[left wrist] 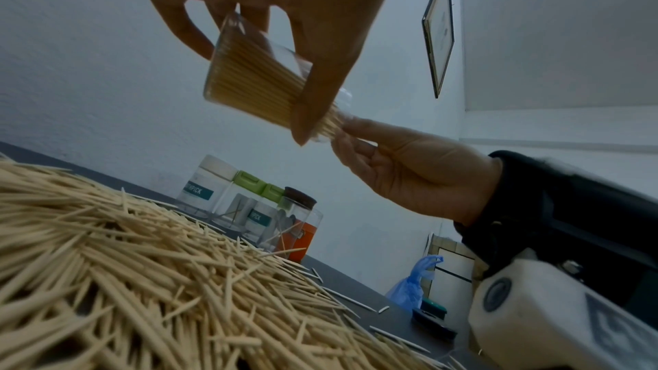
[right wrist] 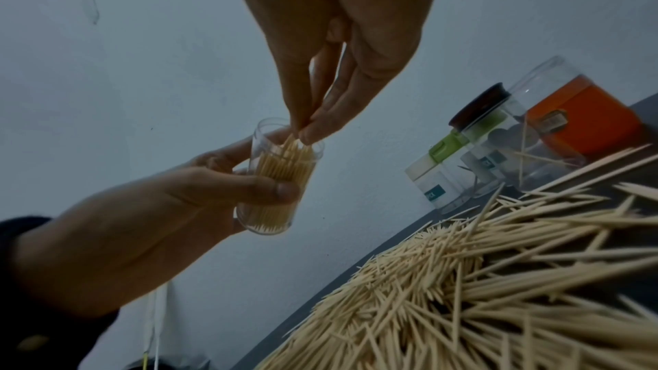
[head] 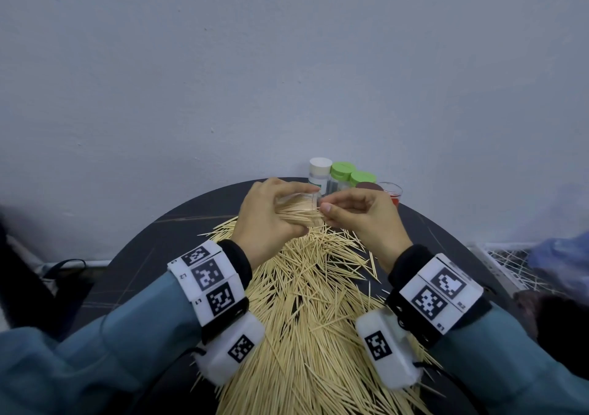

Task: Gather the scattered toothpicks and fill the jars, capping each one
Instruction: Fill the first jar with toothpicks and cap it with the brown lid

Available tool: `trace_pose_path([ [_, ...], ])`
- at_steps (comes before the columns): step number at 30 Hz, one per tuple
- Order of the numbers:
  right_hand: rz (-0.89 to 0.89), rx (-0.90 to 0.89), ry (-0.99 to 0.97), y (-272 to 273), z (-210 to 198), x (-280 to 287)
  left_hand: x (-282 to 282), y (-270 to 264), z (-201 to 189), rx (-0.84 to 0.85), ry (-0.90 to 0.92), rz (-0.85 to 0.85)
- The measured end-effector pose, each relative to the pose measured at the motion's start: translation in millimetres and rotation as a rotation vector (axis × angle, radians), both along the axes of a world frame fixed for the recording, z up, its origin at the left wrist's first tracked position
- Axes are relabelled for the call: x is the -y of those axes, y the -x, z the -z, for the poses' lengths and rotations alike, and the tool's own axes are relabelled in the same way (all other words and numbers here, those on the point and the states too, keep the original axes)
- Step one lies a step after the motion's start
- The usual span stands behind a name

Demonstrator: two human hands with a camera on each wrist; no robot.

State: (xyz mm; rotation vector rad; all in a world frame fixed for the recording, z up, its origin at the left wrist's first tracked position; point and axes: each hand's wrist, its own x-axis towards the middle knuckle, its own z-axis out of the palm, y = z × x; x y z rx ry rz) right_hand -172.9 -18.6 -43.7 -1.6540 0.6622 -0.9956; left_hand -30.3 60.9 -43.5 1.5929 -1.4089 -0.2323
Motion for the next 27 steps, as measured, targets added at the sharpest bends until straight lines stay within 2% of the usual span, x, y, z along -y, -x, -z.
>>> trace_pose_path([
  [6, -0.060, -0.063, 0.043, 1.7, -2.4, -0.7, 0.8, -0.5, 0.6, -0.061, -0.023, -0.007],
  [12, -0.039, -0.021, 0.034, 5.1, -7.1, 4.1, 2.7, -1.9, 1.2, -0.080, -0.026, -0.014],
  [19, -0.113, -0.083, 0.036, 0.7, -1.0, -0.8, 2.7, -0.3, 5.1, -0.047, -0.041, -0.004],
  [27, -0.021, -0.063, 0.062, 10.0, -10.3, 9.2, 2.8, -0.1, 3.7, -0.066, -0.048, -0.017],
])
